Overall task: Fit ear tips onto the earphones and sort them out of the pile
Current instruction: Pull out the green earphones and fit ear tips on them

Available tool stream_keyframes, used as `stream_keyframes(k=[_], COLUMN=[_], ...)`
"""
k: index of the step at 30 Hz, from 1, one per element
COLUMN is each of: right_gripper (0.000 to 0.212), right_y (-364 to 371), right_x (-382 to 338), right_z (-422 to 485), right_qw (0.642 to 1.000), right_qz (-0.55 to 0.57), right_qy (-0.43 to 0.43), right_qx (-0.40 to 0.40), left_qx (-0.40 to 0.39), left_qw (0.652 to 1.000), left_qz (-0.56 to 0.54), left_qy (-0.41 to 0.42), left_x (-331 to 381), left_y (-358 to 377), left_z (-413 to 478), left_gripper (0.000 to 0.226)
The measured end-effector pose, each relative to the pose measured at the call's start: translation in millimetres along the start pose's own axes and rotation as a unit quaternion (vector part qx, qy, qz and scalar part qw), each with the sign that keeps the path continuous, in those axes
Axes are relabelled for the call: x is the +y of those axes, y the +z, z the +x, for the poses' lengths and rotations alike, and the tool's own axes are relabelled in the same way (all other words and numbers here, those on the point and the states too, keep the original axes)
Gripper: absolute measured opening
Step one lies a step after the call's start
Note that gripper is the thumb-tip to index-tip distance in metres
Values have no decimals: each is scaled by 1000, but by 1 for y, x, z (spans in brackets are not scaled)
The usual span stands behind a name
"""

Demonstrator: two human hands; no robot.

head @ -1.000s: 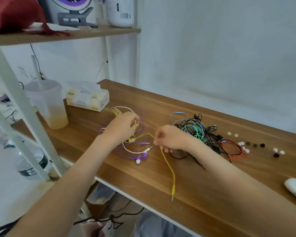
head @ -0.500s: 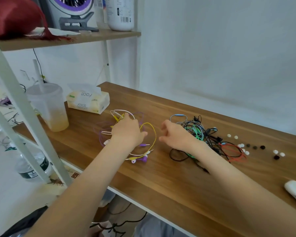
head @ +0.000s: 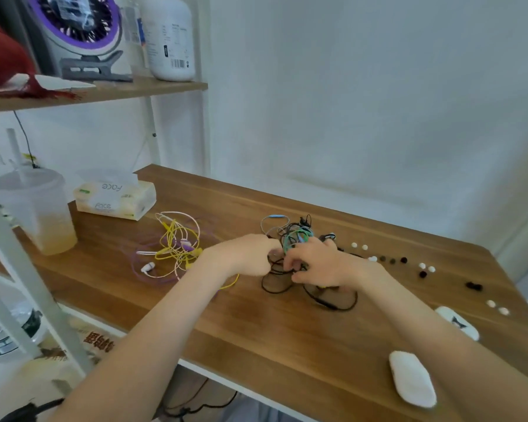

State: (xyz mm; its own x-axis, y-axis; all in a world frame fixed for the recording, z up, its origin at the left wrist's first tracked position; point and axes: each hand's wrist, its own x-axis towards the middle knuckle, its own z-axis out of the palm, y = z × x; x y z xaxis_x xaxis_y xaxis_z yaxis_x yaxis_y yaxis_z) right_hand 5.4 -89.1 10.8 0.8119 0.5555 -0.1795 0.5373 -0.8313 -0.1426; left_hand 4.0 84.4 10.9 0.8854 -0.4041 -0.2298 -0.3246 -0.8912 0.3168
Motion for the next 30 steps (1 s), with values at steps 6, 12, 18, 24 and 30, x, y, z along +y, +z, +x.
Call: stream_keyframes(k=[6, 12, 18, 24, 30], right_gripper=[4, 6, 31, 15, 47], right_y=[31, 13, -1, -19, -25], right_x=[6, 16, 13, 28, 32], right_z=[-13, -26, -40, -36, -37], right_qw=[999, 994, 968, 941, 937], right_qz=[-36, 74, 226, 280, 303], right_qy=[-4, 5, -29, 15, -1], right_qx=[3, 75, 102, 191, 177], left_qx=[-59, -11, 156, 205, 252], left_qw=[996, 999, 966, 820, 840], left_qz=[54, 37, -196, -515, -472], left_qy=[-34, 5, 59, 144, 95], left_x=[14, 21, 54, 84, 77], left_y=[29, 37, -3, -42, -52], left_z=[4, 0, -12, -21, -14], left_gripper=[48, 17, 13, 22, 19])
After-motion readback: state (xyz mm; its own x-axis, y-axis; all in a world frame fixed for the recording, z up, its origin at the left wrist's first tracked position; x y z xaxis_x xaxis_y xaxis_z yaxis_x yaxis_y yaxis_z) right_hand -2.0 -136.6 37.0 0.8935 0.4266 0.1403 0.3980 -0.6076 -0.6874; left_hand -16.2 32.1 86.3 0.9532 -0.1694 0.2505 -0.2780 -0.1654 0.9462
